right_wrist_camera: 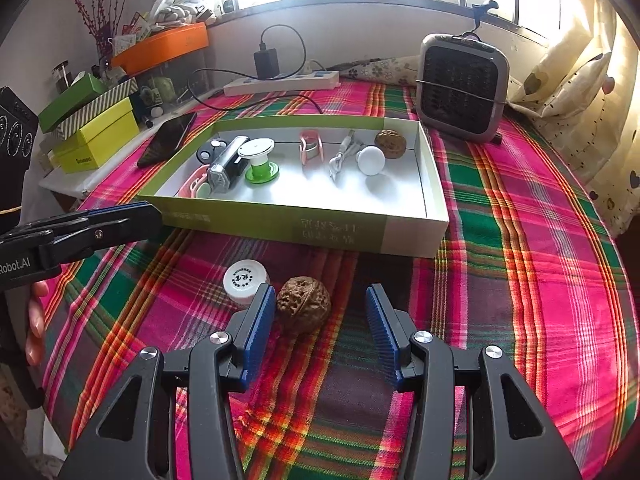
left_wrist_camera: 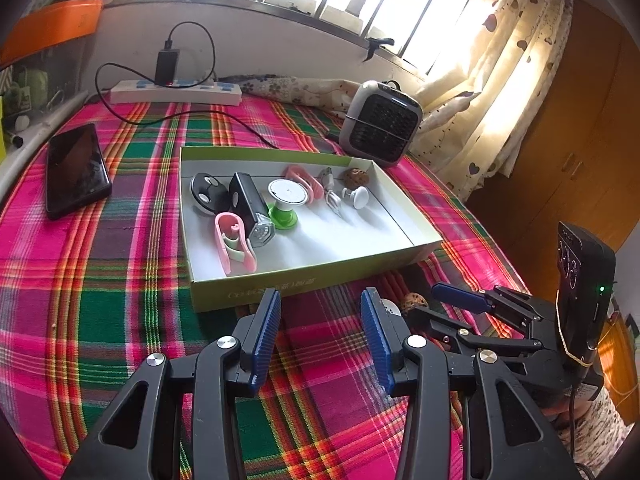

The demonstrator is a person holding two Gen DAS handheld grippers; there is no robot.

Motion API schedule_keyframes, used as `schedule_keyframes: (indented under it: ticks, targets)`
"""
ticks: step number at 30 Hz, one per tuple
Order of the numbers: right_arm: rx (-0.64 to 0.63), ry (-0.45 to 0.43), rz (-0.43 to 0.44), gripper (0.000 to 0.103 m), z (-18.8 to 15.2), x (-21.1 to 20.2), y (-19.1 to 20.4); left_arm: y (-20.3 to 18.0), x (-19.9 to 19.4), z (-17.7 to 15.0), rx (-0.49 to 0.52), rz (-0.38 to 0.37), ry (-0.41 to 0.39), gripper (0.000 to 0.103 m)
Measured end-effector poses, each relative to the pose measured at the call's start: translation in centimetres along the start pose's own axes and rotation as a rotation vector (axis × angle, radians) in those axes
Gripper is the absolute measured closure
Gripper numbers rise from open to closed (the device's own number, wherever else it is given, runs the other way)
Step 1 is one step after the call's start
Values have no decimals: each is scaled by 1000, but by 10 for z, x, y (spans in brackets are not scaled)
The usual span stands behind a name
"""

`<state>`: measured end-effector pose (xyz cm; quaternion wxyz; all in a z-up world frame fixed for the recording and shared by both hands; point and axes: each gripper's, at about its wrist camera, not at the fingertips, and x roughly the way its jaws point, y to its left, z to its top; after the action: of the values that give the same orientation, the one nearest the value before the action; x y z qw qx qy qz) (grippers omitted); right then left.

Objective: Organize objects
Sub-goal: 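Lower the left tool to the white jar and the right tool to the walnut, then close the left tool on the white jar while the right tool closes on the walnut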

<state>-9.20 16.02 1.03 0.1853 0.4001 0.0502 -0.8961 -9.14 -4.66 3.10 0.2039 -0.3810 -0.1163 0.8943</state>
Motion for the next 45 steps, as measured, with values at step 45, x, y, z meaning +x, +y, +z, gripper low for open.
schedule_keyframes:
  ticks: [45]
  targets:
    - [-8, 56, -42, 74, -6, 3, -25, -47, 45, -6, 106, 4, 122, 54]
